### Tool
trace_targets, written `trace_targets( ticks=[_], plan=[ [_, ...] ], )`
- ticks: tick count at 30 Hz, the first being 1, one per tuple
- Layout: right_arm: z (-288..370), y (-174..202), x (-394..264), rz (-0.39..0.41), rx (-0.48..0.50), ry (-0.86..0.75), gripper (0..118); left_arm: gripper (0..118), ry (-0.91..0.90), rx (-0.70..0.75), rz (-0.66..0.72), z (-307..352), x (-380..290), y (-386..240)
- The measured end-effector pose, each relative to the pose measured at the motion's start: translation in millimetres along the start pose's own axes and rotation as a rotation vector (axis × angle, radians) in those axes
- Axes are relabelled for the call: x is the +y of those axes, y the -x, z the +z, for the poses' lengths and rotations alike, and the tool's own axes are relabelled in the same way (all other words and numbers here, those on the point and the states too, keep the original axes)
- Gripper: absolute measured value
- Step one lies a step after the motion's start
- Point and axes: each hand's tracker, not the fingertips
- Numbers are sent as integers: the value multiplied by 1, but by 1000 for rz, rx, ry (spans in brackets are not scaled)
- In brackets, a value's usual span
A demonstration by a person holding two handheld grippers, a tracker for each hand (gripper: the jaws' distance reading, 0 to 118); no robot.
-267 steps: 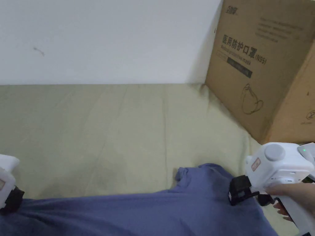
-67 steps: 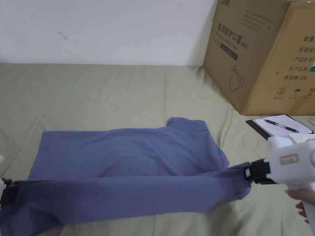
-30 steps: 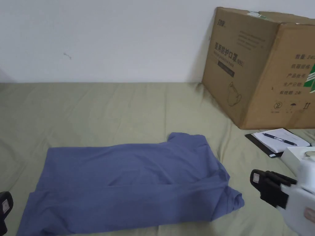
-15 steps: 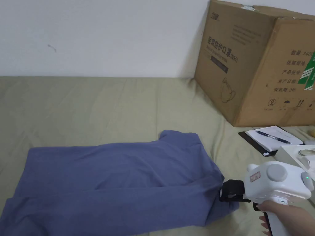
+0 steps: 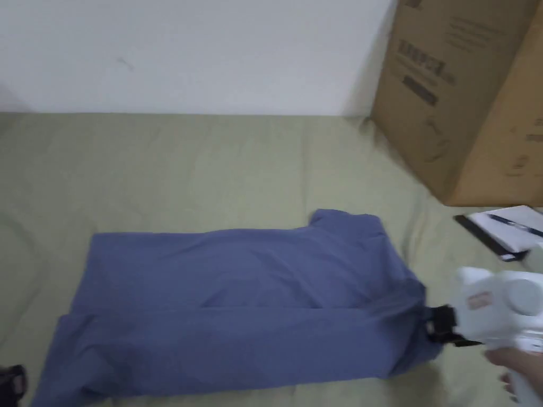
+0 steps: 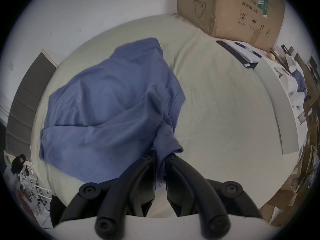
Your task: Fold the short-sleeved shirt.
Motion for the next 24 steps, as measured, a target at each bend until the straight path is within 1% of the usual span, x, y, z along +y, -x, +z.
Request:
trace_targets(
  ticks=[1,2,3,4,5,7,8,9,11,12,15,16,17,18,19,20,21,22,23,24],
  plan=[
    [3,-1,-1,0,9,0,11,0,69,27,5,-9,7,2],
    [8,3,-4,13,5,-6,11,0,166,28,-5,-24,15,5],
    [11,8,-8,20,0,-6,11,0,223,20,-13,-39,20,9],
    [10,10,-8,17,0,-2,11,6,234,10,-13,-53,23,15],
    [8,13,-8,5,7,15,11,28,228,12,4,-65,27,18],
    [5,19,-7,7,8,28,11,86,238,22,47,-84,31,24],
    [4,23,-8,23,1,28,11,107,263,53,62,-93,32,25],
    [3,27,-8,38,-6,30,11,107,301,87,50,-105,31,26],
    [1,27,-5,43,-7,36,11,115,342,158,7,-120,24,25],
    [1,28,-5,47,1,40,11,115,357,167,-13,-127,19,23],
    [-5,29,-4,66,-2,54,11,114,417,155,9,-144,9,20],
    [-6,29,-5,73,-9,57,11,114,410,164,-9,-143,7,16],
    [-6,30,-6,83,-15,59,11,112,390,190,-74,-140,9,13],
    [-7,30,-7,89,-19,57,11,106,365,169,-113,-137,10,9],
    [-8,28,-7,91,-20,56,11,95,351,163,-155,-133,11,5],
    [-8,27,-7,91,-21,53,11,71,333,145,-204,-126,10,-4],
    [-8,27,-9,85,-21,47,11,41,308,123,-232,-119,9,-11],
    [-8,26,-10,79,-19,41,11,8,293,106,-256,-115,8,-18],
    [-9,24,-11,71,-14,38,11,3,286,117,-295,-113,6,-25],
    [-8,22,-12,64,-9,35,11,3,284,149,-344,-111,3,-33]
  ],
)
